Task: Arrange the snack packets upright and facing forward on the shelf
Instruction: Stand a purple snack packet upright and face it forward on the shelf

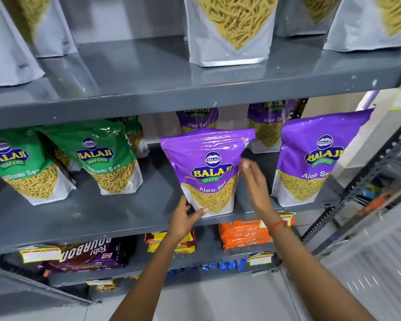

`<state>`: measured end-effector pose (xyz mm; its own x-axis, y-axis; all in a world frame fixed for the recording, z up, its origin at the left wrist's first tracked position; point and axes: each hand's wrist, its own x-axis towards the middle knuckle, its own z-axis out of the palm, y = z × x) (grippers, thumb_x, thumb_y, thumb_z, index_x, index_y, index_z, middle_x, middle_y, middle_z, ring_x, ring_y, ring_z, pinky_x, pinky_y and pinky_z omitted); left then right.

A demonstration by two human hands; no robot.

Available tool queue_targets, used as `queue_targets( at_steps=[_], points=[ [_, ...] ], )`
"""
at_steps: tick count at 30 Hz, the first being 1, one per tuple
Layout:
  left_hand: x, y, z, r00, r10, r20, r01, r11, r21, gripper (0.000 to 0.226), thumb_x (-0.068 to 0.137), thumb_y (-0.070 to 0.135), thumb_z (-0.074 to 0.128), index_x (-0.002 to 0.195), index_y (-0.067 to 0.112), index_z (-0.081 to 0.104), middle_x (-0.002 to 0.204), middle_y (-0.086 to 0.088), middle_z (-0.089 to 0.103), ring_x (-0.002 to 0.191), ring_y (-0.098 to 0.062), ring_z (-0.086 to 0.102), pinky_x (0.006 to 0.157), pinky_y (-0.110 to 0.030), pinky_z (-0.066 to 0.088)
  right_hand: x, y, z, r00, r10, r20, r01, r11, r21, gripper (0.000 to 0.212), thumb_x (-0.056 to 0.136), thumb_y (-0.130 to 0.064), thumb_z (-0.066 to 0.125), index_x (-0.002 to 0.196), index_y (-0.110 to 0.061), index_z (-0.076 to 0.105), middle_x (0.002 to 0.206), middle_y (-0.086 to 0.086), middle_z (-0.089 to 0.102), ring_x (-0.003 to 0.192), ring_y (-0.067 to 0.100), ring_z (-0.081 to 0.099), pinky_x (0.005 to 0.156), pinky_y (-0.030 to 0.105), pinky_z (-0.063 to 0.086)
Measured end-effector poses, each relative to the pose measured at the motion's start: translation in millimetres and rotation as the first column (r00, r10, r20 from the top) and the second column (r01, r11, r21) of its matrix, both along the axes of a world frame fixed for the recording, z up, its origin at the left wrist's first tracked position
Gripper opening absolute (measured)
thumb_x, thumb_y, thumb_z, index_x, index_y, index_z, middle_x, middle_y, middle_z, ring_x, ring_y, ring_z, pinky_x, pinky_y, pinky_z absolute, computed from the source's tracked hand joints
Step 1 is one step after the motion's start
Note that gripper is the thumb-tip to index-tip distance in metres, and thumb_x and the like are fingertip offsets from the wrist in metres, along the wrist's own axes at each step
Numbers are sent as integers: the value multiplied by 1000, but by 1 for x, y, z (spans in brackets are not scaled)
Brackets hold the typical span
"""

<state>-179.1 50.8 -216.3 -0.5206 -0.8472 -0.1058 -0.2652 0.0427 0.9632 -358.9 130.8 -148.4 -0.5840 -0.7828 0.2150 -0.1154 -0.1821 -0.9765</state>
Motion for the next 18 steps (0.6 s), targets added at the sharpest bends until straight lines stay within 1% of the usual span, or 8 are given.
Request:
queue_targets(
  at_steps=[2,4,7,9,10,13,16,18],
  points=[
    [-1,0,1,1000,2,-2,-2,1000,7,58,77,22,73,125,25,40,115,7,57,104,-9,55,78,-15,48,-5,-10,18,1000,-25,14,26,994,-104,14,91,-33,48,99,-33,60,104,-2,62,97,5,57,89,23,46],
    [0,1,2,1000,5,6,-5,1000,3,62,77,21,72,129,20,39,116,8,56,104,-8,55,74,-9,48,-9,-17,25,1000,-10,-8,9,995,-103,12,86,-36,51,92,-36,62,97,-2,63,91,10,55,86,33,45],
    [0,2,2,1000,2,19,-2,1000,-16,62,78,22,72,130,21,38,117,8,57,104,-8,55,69,-6,49,-14,-18,21,998,-57,36,60,991,-116,9,90,-25,52,86,-29,59,89,-2,60,81,5,55,80,28,45],
    [0,1,1,1000,4,22,-4,1000,-17,61,78,23,71,130,21,39,121,4,59,105,-10,57,74,-10,51,-18,-17,19,993,-101,57,107,988,-109,14,94,-18,47,86,-27,55,88,-3,58,77,-2,57,77,21,48],
    [0,0,0,1000,6,27,-5,1000,-15,62,78,23,71,130,20,39,123,1,59,107,-11,57,80,-15,51,-19,-17,18,995,-91,48,95,991,-93,13,94,-20,47,87,-27,55,89,-2,59,79,-2,57,78,21,49],
    [0,0,-1,999,7,38,-7,1000,-11,63,78,24,72,132,17,39,129,-3,59,110,-14,57,90,-27,50,-15,-16,19,999,13,-52,-14,1000,-9,9,90,-30,48,93,-31,57,104,7,61,93,10,56,86,33,47],
    [0,2,-1,999,8,50,-7,1000,-16,63,79,25,71,132,17,39,130,-3,58,109,-12,56,89,-27,49,-15,-13,21,996,23,-92,-23,1000,-8,9,91,-23,50,93,-27,57,110,16,61,92,12,57,80,29,47],
    [-1,2,-1,999,5,48,-4,1000,-13,62,79,26,70,132,18,38,130,-4,58,110,-14,56,90,-28,49,-15,-11,19,997,-37,-69,35,999,-41,6,91,-25,51,93,-24,57,107,14,62,92,13,57,80,33,49]
  ],
)
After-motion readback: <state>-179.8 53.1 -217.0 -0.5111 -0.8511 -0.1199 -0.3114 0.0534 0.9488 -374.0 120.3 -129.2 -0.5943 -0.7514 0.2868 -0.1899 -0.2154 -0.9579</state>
